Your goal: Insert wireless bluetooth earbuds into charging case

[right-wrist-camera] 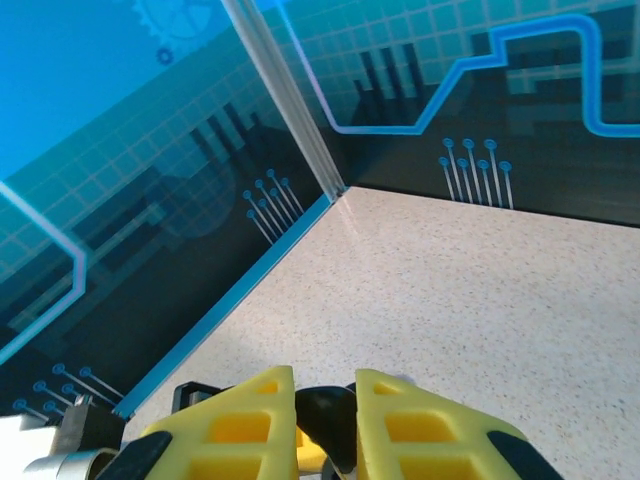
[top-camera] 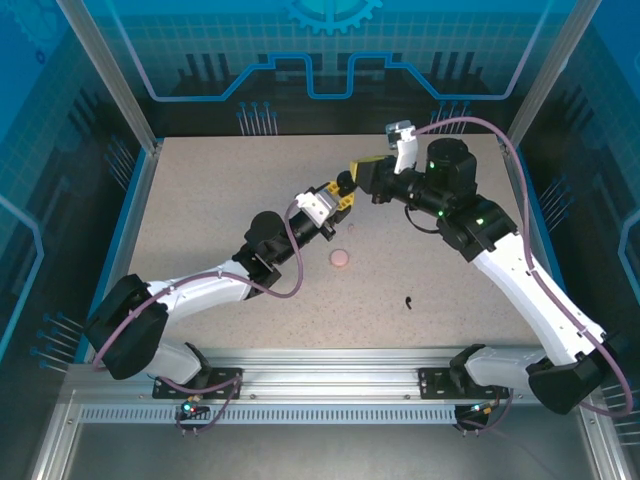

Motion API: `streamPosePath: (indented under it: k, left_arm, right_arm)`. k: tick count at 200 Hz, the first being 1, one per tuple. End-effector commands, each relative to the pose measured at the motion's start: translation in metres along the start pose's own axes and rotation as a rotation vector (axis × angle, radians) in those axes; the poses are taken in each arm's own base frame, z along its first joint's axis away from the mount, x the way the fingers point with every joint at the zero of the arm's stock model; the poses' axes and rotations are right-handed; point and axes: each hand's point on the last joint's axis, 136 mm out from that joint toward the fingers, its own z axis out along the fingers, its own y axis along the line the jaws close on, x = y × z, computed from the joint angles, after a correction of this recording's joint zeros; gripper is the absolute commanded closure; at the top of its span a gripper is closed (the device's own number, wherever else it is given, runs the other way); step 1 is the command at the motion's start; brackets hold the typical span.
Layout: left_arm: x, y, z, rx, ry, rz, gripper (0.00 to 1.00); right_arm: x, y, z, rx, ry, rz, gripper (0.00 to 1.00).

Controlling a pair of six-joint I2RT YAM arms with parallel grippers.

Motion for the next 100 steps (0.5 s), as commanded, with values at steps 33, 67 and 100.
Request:
streamPosePath:
  k: [33,67,100]
  left_arm:
    - [-0.034,0.003,-0.001,-0.002,-0.082,-0.031,1.00]
    - [-0.038,0.003,-0.003,0.000,-0.088,-0.037,1.00]
    - [-0.040,0.003,-0.003,0.002,-0.090,-0.038,1.00]
  right_arm:
    - [0.003,0.014,0.000,-0.058,-0.035,-0.067,0.85]
    - [0.011,0.007,0.002,-0.034,-0.023,-0.067,0.86]
    - [0.017,0.001,0.006,-0.017,-0.012,-0.062,0.86]
